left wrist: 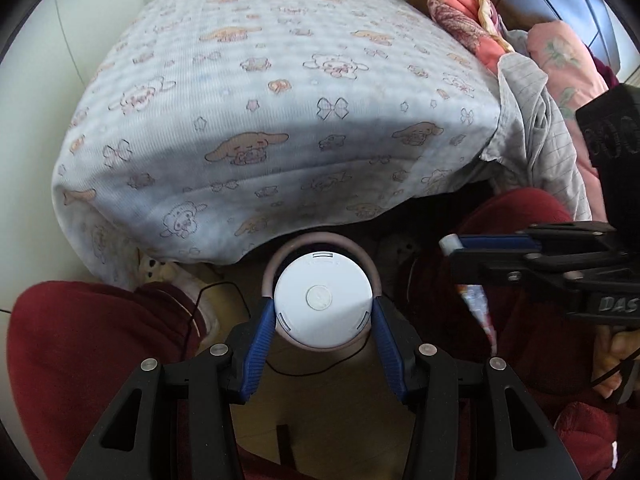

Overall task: Collect trash
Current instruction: 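Carry the disc and ointment tube down over the bin with both tools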

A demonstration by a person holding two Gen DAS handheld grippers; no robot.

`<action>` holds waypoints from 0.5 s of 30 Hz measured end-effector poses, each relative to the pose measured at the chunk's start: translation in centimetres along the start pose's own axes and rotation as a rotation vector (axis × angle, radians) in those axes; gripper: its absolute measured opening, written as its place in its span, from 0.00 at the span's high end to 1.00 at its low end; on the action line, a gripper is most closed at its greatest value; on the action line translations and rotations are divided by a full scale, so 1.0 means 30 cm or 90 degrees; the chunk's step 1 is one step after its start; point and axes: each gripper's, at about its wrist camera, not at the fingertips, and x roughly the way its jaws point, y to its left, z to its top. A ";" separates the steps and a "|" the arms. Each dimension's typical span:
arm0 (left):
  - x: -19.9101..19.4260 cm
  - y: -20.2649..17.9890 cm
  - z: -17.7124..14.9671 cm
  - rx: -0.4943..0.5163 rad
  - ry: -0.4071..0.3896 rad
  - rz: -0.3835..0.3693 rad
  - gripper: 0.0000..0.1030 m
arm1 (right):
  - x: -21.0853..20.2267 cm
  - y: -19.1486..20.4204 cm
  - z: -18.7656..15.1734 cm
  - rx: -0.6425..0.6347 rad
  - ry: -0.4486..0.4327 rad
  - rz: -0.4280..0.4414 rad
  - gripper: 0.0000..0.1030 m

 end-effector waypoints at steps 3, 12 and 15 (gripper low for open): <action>0.003 0.007 -0.001 -0.006 -0.001 0.001 0.51 | 0.051 -0.008 0.003 0.015 0.020 -0.027 0.80; 0.011 0.015 -0.010 -0.008 0.005 -0.001 0.51 | 0.170 -0.044 0.046 0.036 0.057 -0.062 0.80; 0.015 0.020 -0.009 -0.012 0.006 0.001 0.51 | 0.228 -0.060 0.062 0.037 0.080 -0.082 0.80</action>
